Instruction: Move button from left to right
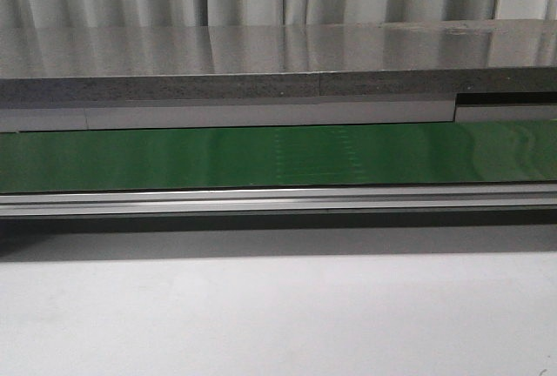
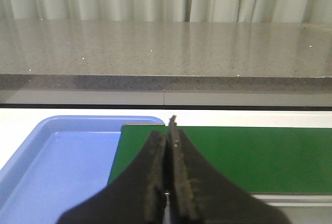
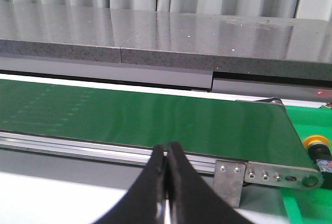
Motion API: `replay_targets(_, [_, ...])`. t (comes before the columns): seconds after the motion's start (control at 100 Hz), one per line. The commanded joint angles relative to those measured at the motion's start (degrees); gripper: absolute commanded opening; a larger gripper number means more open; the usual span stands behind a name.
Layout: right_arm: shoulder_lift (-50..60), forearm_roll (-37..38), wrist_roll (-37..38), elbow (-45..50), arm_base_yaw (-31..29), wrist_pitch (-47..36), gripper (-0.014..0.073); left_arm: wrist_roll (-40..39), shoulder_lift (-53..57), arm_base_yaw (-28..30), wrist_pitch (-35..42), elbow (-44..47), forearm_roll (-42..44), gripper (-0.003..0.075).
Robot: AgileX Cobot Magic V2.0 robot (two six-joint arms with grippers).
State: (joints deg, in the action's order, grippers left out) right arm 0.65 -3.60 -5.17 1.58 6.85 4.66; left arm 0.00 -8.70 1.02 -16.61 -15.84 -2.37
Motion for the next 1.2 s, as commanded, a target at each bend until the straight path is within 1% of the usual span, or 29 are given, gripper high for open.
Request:
replay_targets(0.0, [1.09,-0.18,-0.13,-0.88,-0.01,-4.34,-0.0068,-2.51,1.14,-0.35,5.43,0.76,1.64,-0.0020])
replay_targets(0.33, [1.09,-0.18,-0.13,-0.88,-0.01,-4.34,-0.0068,-2.62,10.77,-0.47,5.57,10.01,2.37,-0.0020])
replay_targets(0.44, [1.09,-0.18,-0.13,-0.88,-0.01,-4.34,-0.0068,-2.65,10.67,-0.47,7.07,12.02,2.37,-0.0020])
replay_targets(0.66, [1.09,-0.18,-0.13,-0.88,-0.01,-4.34,-0.0068,-2.65,10.67,-0.47,13.57,15.10,2.37,-0.0020])
replay_targets(0.91, [1.09,-0.18,-0.13,-0.88,-0.01,-4.34,-0.0068,-2.73,10.67,-0.47,17.23,17.86,2.37,-0.0020])
replay_targets(1.19, [1.09,-0.18,-0.13,-0.88,-0.01,-4.34,-0.0068,-2.73,10.67,-0.47,17.34,17.86,2.70,-0.0020])
